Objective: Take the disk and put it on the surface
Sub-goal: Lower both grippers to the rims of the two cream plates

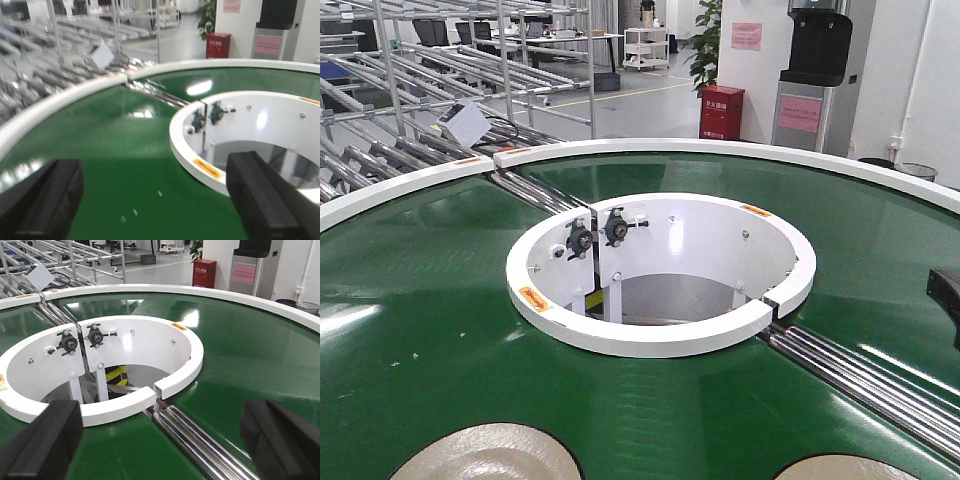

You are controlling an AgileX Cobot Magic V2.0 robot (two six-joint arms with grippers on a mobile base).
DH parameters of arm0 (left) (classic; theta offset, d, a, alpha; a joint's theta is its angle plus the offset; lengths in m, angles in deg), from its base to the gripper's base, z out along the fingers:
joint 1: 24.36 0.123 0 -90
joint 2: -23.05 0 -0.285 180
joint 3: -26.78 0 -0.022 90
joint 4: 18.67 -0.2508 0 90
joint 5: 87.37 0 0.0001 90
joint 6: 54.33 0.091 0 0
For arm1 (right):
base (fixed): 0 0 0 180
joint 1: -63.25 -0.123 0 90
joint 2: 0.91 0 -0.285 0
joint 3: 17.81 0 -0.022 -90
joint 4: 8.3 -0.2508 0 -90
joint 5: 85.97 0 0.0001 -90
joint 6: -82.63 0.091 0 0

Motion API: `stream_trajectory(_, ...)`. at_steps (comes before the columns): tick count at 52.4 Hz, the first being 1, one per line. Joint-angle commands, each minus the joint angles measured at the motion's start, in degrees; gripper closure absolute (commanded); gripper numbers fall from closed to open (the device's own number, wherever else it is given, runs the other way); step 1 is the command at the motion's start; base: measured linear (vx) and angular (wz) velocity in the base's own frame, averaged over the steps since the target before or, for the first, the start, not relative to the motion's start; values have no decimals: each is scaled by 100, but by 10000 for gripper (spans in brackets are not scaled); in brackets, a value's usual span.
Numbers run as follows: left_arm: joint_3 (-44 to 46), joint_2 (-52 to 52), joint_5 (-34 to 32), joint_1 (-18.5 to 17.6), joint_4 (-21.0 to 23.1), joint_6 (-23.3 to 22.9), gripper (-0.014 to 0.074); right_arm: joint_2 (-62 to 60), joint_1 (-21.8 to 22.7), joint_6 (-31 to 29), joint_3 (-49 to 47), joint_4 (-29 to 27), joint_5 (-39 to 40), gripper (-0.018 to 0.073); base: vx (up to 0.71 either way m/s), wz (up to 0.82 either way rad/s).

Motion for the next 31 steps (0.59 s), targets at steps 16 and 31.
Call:
stream_trajectory(16, 1160, 1582, 2884, -38, 2881, 2840, 156, -47, 19, 0, -203, 0, 417, 50, 0, 0)
stream_trajectory(31, 1674, 3161, 4323, 335, 3802, 4087, 179, -47, 10, 0, -203, 0, 310, 67, 0, 0)
